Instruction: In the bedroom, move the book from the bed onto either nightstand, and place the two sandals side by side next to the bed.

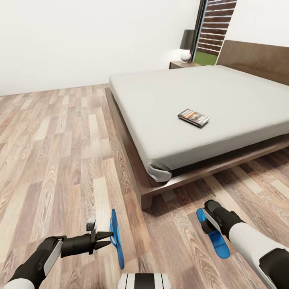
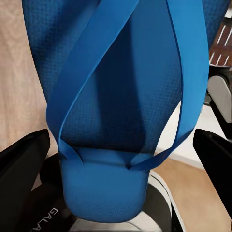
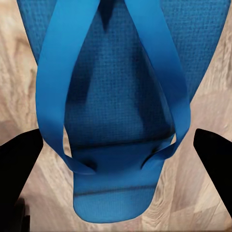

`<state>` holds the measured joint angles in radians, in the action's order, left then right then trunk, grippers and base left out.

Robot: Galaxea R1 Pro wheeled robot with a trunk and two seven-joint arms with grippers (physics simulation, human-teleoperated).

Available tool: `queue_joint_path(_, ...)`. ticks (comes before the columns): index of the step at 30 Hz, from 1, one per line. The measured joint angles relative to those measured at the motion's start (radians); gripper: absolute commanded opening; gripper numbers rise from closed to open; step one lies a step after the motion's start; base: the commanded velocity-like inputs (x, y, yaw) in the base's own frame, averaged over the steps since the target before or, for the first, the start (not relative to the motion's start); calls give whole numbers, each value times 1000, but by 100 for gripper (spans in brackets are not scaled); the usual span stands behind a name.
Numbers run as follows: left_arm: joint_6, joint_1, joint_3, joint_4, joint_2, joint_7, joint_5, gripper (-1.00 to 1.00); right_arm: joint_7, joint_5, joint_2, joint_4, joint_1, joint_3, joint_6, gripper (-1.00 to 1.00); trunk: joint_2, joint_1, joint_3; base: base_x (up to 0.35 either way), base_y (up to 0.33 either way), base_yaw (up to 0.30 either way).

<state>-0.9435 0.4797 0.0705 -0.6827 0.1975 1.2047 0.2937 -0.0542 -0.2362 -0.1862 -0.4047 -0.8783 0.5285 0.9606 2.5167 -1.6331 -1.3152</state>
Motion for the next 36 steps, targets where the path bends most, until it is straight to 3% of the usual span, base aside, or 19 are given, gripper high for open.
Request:
queue_joint_path(4,5,-1,1,3,14,57,4,-100,0,-2,0,0,0,-1,-1,-100,1,-2,-15,0,0,0)
queue_joint_path(10,18,-4,3,53,58,258,8,-100,0,-4,1,0,0,-1,-1,-100,1,-3,-23,0,0,0)
queue_joint_path(14,54,-4,3,73,70,309,8,-100,0,-4,2,0,0,-1,-1,-100,1,-3,-23,0,0,0)
queue_joint_path(20,92,-4,2,82,73,324,8,-100,0,-4,2,0,0,-1,-1,-100,1,-3,-23,0,0,0)
queue_joint_path(36,95,-4,3,88,66,321,8,-100,3,-7,3,0,0,0,-4,-100,1,-2,-23,92,0,0)
